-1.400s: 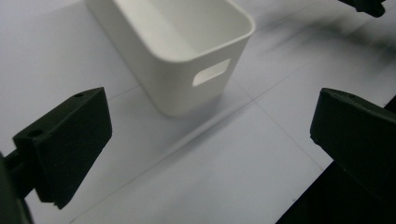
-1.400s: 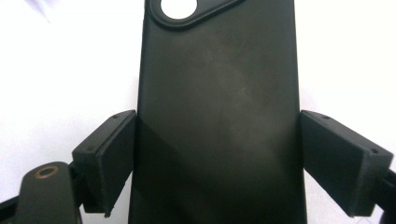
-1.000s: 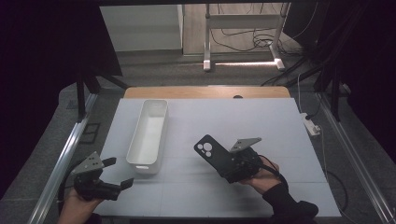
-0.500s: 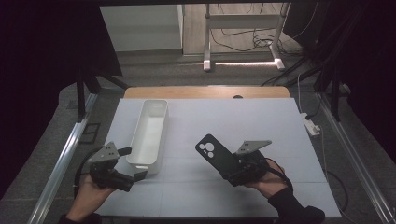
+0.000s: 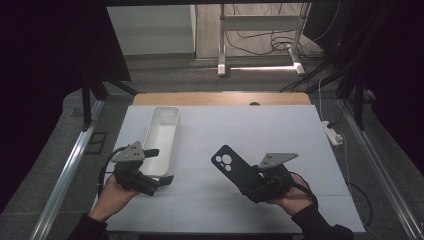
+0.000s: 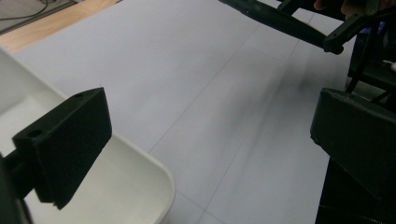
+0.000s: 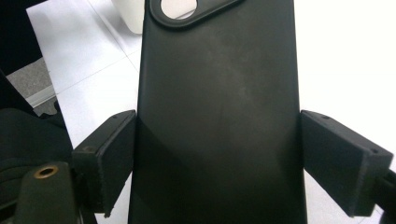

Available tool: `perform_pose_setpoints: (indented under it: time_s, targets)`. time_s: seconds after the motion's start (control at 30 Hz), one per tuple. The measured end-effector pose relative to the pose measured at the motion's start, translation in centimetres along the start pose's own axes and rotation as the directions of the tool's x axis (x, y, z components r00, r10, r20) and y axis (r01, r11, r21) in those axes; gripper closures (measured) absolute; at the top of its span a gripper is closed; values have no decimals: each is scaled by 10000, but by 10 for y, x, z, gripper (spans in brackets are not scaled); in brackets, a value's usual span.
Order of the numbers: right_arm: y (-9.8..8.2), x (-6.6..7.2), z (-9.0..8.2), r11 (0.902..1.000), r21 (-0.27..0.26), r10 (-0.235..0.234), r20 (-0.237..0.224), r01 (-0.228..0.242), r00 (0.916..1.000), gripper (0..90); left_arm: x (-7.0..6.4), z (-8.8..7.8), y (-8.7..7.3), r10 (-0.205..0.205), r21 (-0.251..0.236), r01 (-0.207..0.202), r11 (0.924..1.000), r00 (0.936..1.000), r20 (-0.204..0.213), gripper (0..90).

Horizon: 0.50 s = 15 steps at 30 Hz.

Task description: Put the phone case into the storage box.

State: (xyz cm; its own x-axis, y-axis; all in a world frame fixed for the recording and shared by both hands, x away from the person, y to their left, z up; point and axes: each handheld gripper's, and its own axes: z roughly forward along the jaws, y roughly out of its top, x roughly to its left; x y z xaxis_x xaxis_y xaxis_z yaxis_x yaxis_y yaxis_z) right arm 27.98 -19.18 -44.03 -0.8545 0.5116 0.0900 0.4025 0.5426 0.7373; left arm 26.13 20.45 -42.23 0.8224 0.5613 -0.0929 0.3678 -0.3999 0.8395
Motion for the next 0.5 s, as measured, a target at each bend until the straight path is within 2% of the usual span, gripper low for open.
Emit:
perform_pose_setpoints:
  time_s: [0.5]
  targets:
    - [-1, 2, -7, 9996, -259, -109, -270, 102, 9996, 146, 0, 32, 26, 680, -16, -681, 9977, 9954, 674, 0]
